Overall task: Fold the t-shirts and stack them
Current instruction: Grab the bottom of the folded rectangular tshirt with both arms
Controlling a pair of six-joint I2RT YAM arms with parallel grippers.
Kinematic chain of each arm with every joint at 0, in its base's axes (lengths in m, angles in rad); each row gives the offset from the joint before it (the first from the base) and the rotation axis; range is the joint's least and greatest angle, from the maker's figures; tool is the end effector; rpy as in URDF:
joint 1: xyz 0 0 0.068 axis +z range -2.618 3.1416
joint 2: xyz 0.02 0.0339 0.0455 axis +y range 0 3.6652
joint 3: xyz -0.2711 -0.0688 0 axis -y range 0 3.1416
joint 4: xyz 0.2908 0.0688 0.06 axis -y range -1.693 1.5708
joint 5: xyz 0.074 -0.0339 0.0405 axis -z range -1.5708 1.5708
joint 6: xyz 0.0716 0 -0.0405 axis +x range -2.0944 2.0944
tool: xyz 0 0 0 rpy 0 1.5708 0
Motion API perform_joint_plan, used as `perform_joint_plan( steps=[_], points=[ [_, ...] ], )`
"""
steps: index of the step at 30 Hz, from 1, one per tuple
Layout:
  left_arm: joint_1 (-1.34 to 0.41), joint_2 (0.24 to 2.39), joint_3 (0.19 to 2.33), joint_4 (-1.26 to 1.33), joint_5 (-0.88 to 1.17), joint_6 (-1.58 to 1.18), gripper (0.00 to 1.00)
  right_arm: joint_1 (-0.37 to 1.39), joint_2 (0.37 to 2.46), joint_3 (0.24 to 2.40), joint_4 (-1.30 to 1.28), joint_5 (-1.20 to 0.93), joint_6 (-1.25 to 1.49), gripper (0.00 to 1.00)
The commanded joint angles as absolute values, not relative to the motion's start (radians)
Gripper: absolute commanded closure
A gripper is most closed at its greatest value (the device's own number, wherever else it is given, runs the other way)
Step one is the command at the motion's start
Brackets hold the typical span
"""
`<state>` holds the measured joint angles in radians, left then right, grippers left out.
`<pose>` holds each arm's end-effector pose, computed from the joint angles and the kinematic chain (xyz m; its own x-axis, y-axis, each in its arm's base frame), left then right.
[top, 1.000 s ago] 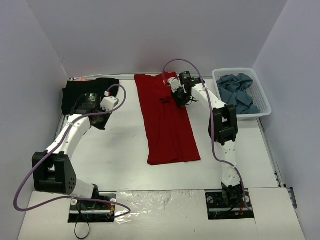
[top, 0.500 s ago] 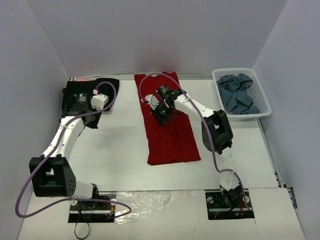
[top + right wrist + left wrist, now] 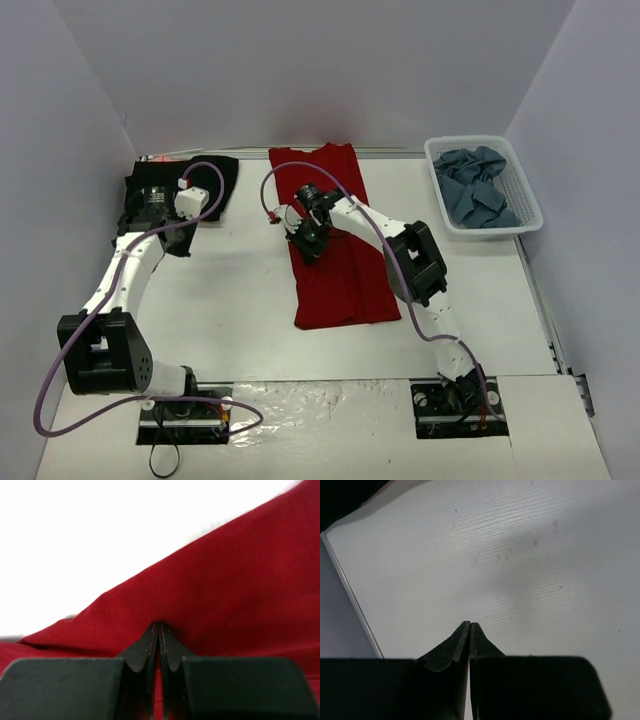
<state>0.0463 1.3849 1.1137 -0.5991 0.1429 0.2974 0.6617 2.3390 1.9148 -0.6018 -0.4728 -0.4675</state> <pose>0.3596 0.0065 0.2491 -0.7167 0.2572 -0.6482 0.2677 0.9598 0.0848 0.4293 0.3756 0.1257 -0.2719 -0.7203 -0.6381 -0.9586 0.2608 0.1141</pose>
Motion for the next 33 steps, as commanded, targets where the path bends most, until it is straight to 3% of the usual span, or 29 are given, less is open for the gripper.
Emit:
perform_joint_plan(
  steps=[1, 15, 24, 30, 31, 33],
  points=[
    [0.051, 1.373, 1.111, -0.591, 0.152, 0.282, 0.98, 0.657, 2.391, 1.974, -0.632, -0.424, -0.468, 1.00],
    [0.052, 1.404, 1.120, -0.592, 0.153, 0.282, 0.98, 0.575, 2.609, 2.370, -0.632, -0.288, -0.439, 1.00],
    [0.052, 1.405, 1.132, -0.607, 0.181, 0.285, 0.98, 0.568, 2.338, 2.182, -0.632, -0.425, -0.483, 1.00],
    [0.051, 1.387, 1.126, -0.614, 0.198, 0.291, 0.98, 0.568, 2.087, 1.984, -0.655, -0.557, -0.495, 0.68],
    [0.051, 1.381, 1.127, -0.618, 0.204, 0.298, 0.98, 0.568, 2.057, 1.927, -0.672, -0.575, -0.500, 0.42],
    [0.051, 1.344, 1.121, -0.626, 0.224, 0.330, 0.97, 0.566, 1.958, 1.861, -0.673, -0.597, -0.502, 0.20]
  ],
)
